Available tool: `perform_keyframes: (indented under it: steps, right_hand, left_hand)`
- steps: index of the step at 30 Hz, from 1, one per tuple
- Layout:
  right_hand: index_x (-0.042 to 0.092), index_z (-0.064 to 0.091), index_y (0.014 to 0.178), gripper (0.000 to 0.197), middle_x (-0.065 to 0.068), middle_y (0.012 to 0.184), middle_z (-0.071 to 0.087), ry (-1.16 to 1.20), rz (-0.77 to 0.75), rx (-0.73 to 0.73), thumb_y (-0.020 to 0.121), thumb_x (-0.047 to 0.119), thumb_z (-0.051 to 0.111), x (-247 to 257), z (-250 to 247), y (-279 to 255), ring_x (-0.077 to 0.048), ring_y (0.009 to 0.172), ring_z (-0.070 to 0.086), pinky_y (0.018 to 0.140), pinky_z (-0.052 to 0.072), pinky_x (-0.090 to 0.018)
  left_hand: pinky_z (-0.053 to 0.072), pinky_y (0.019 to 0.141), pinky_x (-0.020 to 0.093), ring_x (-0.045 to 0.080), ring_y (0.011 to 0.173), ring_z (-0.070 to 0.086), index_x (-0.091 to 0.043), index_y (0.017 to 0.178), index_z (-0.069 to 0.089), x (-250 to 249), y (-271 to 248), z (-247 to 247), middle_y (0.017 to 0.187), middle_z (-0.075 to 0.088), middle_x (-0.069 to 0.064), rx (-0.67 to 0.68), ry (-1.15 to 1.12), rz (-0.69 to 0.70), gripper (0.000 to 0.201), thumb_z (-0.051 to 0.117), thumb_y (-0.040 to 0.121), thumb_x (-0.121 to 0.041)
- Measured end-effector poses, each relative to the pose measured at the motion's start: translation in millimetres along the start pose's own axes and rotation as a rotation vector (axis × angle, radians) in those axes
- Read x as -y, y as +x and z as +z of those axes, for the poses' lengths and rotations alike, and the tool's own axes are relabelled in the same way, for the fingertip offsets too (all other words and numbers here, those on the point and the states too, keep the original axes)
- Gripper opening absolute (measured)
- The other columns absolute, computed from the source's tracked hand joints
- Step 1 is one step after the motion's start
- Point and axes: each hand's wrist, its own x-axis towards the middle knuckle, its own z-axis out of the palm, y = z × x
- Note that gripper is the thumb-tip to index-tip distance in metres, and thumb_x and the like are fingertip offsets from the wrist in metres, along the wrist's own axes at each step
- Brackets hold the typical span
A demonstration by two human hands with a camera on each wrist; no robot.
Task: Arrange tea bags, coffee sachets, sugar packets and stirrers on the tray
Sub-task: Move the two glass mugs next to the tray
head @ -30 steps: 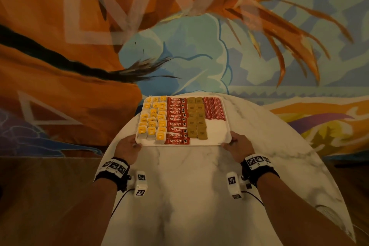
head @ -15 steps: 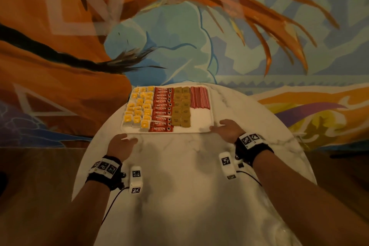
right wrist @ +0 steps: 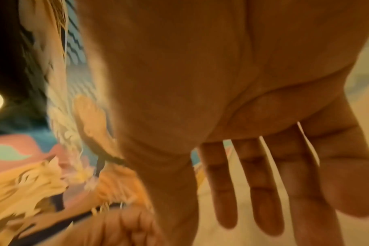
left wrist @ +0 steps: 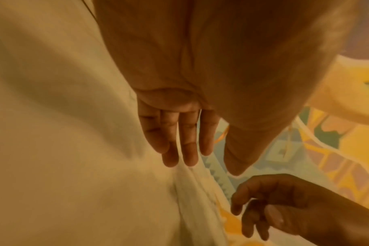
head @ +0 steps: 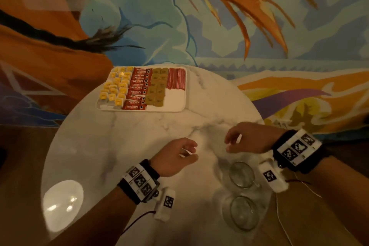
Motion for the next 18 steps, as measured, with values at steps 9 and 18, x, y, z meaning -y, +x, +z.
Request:
perform_keyframes:
  steps: [9, 18]
  right_hand:
    - [0.027, 0.077, 0.105, 0.021, 0.009, 0.103, 0.075, -0.155, -0.102, 0.066, 0.086, 0.034, 0.072, -17.2, 39.6, 7.1, -0.008, 0.092, 0.067, 0.086, 0.054, -0.027]
    - [0.022, 0.079, 0.097, 0.014, 0.008, 0.095, 0.076, -0.076, -0.230, -0.086, 0.086, 0.027, 0.073, 5.9, 14.8, 27.5, -0.005, 0.081, 0.067, 0.075, 0.052, -0.021]
  left_hand:
    - [0.055, 0.088, 0.031, 0.012, 0.101, 0.060, -0.029, 0.123, 0.060, -11.9, 5.5, 63.0, 0.116, 0.064, -0.007, 0.099, 0.068, 0.010, 0.042, 0.078, 0.085, -0.022]
    - [0.052, 0.084, 0.014, -0.012, 0.099, 0.060, -0.046, 0.113, 0.047, -34.9, -4.4, 66.8, 0.111, 0.060, -0.020, -0.005, -0.003, 0.179, 0.069, 0.091, 0.071, -0.014]
